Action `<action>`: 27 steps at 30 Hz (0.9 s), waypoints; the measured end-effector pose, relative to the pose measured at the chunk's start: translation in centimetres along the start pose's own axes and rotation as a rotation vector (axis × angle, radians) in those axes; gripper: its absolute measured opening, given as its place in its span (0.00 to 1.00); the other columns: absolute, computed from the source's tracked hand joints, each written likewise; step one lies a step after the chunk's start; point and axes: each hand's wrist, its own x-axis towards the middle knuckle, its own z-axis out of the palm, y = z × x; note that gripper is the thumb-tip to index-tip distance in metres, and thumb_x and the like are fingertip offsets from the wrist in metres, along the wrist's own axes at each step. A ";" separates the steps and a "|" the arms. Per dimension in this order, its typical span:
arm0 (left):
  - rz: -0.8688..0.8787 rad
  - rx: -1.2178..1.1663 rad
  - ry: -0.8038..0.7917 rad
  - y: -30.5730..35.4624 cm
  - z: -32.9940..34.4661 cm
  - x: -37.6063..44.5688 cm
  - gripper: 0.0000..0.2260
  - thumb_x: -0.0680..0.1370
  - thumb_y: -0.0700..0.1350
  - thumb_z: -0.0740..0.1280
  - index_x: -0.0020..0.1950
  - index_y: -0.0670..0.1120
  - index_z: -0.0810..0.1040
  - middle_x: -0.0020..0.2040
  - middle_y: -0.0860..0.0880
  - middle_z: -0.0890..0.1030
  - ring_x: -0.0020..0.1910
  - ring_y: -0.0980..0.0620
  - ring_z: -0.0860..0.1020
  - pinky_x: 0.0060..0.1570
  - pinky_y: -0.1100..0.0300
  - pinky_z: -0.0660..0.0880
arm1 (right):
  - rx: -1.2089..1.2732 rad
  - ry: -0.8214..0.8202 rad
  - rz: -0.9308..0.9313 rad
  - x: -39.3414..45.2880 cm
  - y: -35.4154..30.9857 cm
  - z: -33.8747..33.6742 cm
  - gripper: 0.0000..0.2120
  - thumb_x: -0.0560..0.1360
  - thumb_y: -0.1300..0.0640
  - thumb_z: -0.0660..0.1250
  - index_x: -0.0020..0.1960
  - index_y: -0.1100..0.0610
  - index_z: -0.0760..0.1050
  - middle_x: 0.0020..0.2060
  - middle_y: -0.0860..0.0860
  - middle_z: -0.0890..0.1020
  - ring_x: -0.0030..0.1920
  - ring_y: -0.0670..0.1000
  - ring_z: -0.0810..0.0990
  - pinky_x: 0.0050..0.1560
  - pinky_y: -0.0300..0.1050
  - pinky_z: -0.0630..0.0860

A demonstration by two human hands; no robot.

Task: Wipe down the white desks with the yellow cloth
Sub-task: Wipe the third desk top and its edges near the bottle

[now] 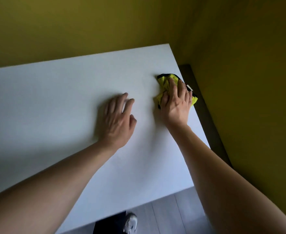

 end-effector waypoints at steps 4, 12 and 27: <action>0.078 0.005 -0.074 1.5 1.6 5.8 0.27 0.79 0.48 0.57 0.77 0.43 0.72 0.79 0.40 0.69 0.77 0.36 0.68 0.76 0.38 0.63 | -0.019 0.006 0.069 5.5 -1.5 1.6 0.30 0.79 0.48 0.49 0.79 0.53 0.64 0.76 0.58 0.67 0.76 0.60 0.64 0.78 0.58 0.55; 0.075 0.146 -0.192 2.3 2.1 6.8 0.29 0.83 0.53 0.49 0.85 0.48 0.59 0.85 0.45 0.58 0.83 0.42 0.58 0.81 0.43 0.55 | 0.043 -0.130 0.187 14.5 -3.1 2.8 0.32 0.81 0.48 0.60 0.82 0.52 0.54 0.69 0.59 0.67 0.68 0.62 0.69 0.66 0.59 0.68; 0.072 0.130 -0.111 2.8 2.1 6.7 0.28 0.81 0.50 0.55 0.83 0.47 0.65 0.83 0.44 0.63 0.82 0.40 0.62 0.80 0.42 0.58 | 0.133 -0.119 0.162 11.6 -0.1 -0.2 0.19 0.81 0.51 0.59 0.70 0.56 0.68 0.58 0.60 0.73 0.54 0.64 0.77 0.47 0.54 0.76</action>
